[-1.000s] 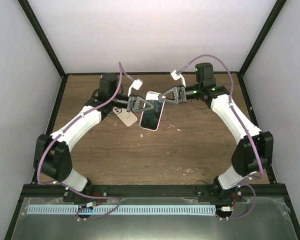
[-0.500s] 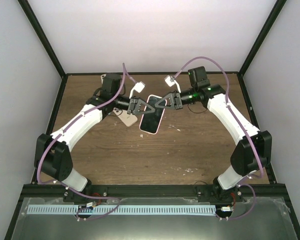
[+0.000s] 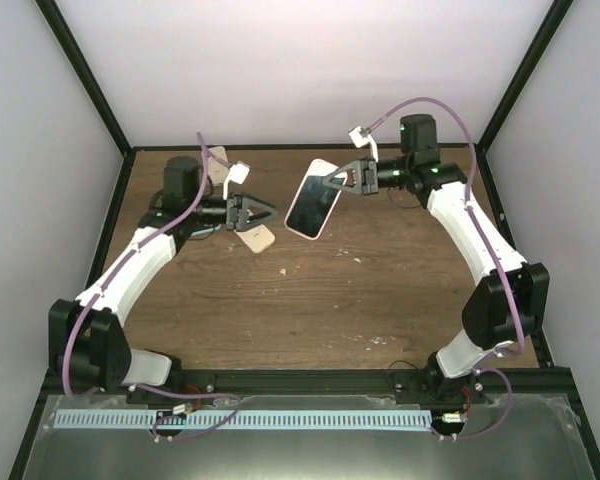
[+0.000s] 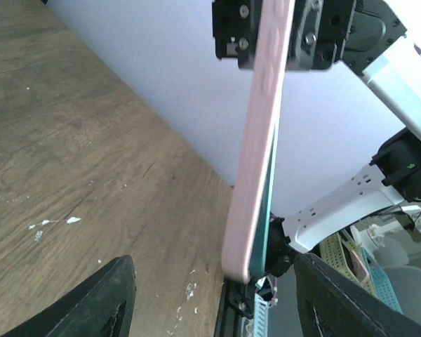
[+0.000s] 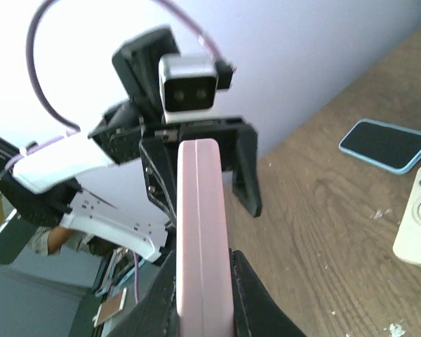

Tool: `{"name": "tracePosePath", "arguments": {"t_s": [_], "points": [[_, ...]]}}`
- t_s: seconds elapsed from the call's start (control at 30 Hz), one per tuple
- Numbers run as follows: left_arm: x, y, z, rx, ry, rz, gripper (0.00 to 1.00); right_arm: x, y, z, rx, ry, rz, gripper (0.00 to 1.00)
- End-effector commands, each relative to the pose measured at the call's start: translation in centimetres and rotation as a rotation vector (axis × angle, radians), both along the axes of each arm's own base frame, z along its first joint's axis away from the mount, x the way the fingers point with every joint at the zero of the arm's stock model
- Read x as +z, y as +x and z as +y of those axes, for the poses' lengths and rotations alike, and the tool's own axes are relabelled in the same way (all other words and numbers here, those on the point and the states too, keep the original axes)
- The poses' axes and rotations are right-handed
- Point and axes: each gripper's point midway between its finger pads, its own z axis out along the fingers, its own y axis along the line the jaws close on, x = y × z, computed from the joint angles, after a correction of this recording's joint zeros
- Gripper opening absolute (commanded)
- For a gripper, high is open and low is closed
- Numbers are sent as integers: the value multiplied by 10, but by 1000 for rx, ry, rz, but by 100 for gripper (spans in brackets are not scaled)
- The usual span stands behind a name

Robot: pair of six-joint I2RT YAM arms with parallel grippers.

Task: Take the phone out of the phone case
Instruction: Remove the phone case from the phone.

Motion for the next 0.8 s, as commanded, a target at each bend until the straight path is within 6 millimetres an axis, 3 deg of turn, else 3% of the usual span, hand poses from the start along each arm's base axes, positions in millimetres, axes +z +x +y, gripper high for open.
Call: {"name": "tracePosePath", "arguments": {"t_s": [0.0,0.47,0.77], "points": [[11,-10,8,23,-34,-54,64,53,-11,-11,34,105,-83,1],[28,-8,6,41,-143,18,59,65,-19,-13,21,153,-50,1],[25,-18,-7,-5,-140,32,59,65,-18,-13,9,159,-46,1]]}}
